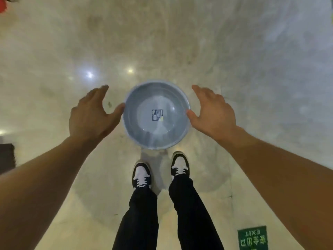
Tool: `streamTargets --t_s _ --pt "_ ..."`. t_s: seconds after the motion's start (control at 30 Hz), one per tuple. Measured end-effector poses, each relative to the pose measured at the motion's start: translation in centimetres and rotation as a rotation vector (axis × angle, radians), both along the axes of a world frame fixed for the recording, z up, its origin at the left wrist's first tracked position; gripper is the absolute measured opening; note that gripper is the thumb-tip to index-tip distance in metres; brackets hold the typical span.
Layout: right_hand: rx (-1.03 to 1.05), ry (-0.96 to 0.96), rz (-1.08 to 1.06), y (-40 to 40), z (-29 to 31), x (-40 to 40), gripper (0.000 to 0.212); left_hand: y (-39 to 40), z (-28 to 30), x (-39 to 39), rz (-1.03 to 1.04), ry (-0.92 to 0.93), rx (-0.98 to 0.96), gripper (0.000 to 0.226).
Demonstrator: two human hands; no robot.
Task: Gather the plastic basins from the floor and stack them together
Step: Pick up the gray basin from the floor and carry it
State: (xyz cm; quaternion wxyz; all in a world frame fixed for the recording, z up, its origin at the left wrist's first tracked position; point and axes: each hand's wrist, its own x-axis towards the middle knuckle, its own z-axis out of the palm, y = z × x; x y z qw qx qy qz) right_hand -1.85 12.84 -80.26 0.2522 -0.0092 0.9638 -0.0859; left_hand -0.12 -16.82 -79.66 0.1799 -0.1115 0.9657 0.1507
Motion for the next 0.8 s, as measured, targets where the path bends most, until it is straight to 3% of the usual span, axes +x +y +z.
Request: streamTargets --t_s 0.2,0.4,0.6,0.8 --pt "-0.062 -0.077 -0.087 0.5 -15.5 0.6 0.076 0.0 -16.1 3.3 0.071 -0.138 0.035 0.091" --pt "-0.085 -0.134 -0.181 0.4 -25.0 1.2 0.104 0.8 -26.2 3.7 0.319 -0.073 0.184 0.095" --pt "-0.154 0.023 -0.321 -0.3 -28.6 2.4 0.104 1.6 -29.4 4.4 0.478 0.074 0.272 0.079" --pt "-0.206 0.028 -0.368 0.0 -27.5 1.9 0.1 1.4 -28.2 4.3 0.51 0.076 0.289 0.079"
